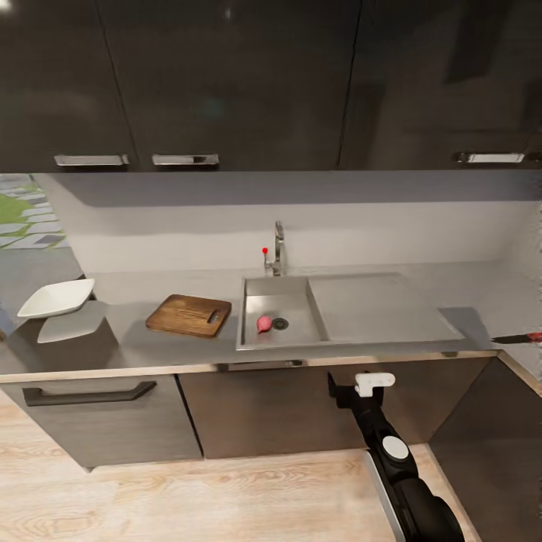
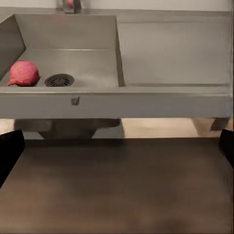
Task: In the kitchen, take the Vidalia onion out of the sink, dice it on the chopping board with the paring knife, put the diced onion into the bowl on the countertop, then place both the paring knife and the chopping board into the sink.
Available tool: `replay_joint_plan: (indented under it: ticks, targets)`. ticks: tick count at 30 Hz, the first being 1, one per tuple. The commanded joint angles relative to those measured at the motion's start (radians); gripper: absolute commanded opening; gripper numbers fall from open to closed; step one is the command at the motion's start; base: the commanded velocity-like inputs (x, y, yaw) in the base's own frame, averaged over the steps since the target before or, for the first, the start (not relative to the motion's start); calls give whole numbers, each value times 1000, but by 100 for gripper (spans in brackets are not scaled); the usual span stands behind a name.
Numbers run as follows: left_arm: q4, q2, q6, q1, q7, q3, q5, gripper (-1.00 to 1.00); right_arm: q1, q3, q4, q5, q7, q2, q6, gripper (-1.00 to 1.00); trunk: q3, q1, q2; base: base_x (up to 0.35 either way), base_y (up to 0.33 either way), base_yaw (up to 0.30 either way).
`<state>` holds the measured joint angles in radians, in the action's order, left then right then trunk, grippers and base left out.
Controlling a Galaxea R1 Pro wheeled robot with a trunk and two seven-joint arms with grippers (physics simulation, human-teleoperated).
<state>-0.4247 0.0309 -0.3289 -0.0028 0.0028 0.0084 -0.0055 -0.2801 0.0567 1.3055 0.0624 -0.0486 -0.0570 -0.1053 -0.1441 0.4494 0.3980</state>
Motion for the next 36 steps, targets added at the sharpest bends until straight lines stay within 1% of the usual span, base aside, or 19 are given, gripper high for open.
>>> replay_joint_plan:
  ticks: [1,12,13,15,17,20,24,25,26,27,28,29,30,32,35,36]
  targets:
    - [-1,0,-2,0,0,1,-1,100,-1,2,-1,7,-5,0,-7,100,-2,1,2,0,-307,0]
    - [-2,4,-3,0,0,1,-1,100,-1,3,-30,7,-5,0,-5,100,-2,1,2,0,-288,0]
    - [-2,5,-4,0,0,1,-1,100,-1,3,-54,8,-4,0,-3,100,-2,1,2,0,-55,0]
    - [-2,6,-4,0,0,1,-1,100,-1,3,-69,9,-4,0,-2,100,-2,1,2,0,-32,0]
    - [-3,7,-4,0,0,2,-1,100,-1,4,-95,25,-4,-1,-1,100,-2,1,2,0,-14,0]
    - [-5,7,-3,0,0,2,-1,100,-1,16,-136,41,-2,-1,1,100,-2,1,2,0,-5,0]
    - [-6,11,-3,0,1,2,0,100,-1,42,-239,53,0,0,12,100,-2,1,2,0,-1,0]
    - [-6,11,-3,0,0,2,0,100,-1,48,-276,54,0,0,31,100,-2,1,2,0,0,0]
    - [-6,11,-3,0,0,2,0,100,-1,50,-293,55,0,0,45,100,-2,1,2,0,0,0]
    - [-7,12,-3,0,1,2,1,100,-1,55,-342,56,-2,0,95,100,-2,1,2,0,0,0]
    - [-7,12,-3,0,1,2,1,100,-1,57,-372,56,-3,0,129,100,-2,1,2,0,0,0]
    - [-8,12,-3,0,1,3,1,100,-1,57,-388,57,-4,0,144,100,-2,1,2,0,0,0]
    - [-8,12,-2,0,1,3,2,100,-1,58,-446,57,-4,0,179,100,-2,1,2,0,0,0]
    - [-9,12,-2,0,1,3,2,100,-1,58,-533,58,-2,1,215,100,-2,1,2,0,0,0]
    - [-9,12,-2,0,2,4,2,100,-1,58,-613,59,-1,4,263,100,-2,1,2,0,0,0]
    - [-9,12,-2,0,2,4,3,100,-1,58,-666,59,-1,5,303,100,-2,1,2,0,0,0]
